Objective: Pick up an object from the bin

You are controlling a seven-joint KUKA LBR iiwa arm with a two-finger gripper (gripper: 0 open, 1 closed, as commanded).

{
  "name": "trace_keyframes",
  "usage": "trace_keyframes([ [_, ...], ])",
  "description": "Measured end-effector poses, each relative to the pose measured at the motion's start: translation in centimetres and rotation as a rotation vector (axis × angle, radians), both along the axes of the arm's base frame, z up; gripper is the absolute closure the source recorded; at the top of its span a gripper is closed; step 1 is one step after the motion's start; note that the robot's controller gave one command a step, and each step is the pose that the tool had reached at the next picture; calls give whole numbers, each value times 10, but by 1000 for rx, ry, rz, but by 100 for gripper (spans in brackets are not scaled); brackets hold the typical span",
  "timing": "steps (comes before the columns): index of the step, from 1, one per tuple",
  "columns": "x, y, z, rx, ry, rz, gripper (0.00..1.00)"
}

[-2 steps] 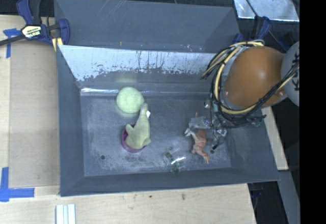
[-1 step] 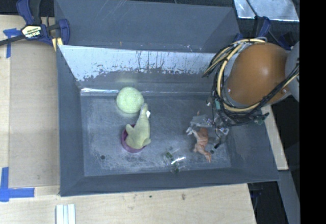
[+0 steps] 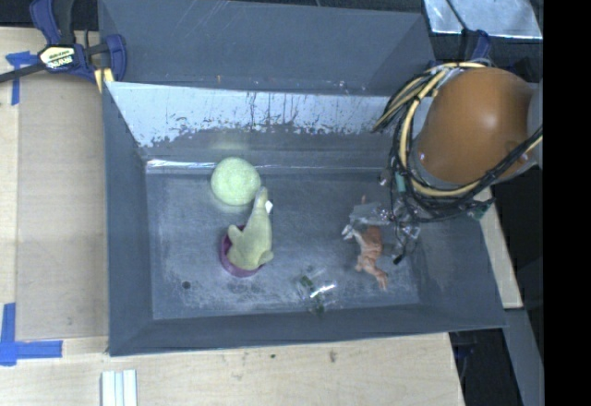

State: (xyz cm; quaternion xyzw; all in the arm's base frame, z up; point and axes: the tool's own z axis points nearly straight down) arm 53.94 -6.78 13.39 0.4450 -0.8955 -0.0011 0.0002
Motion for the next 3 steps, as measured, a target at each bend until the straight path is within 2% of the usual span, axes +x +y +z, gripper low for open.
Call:
trace_keyframes([
  [3,1,0,44,-1,-7,-2,100],
])
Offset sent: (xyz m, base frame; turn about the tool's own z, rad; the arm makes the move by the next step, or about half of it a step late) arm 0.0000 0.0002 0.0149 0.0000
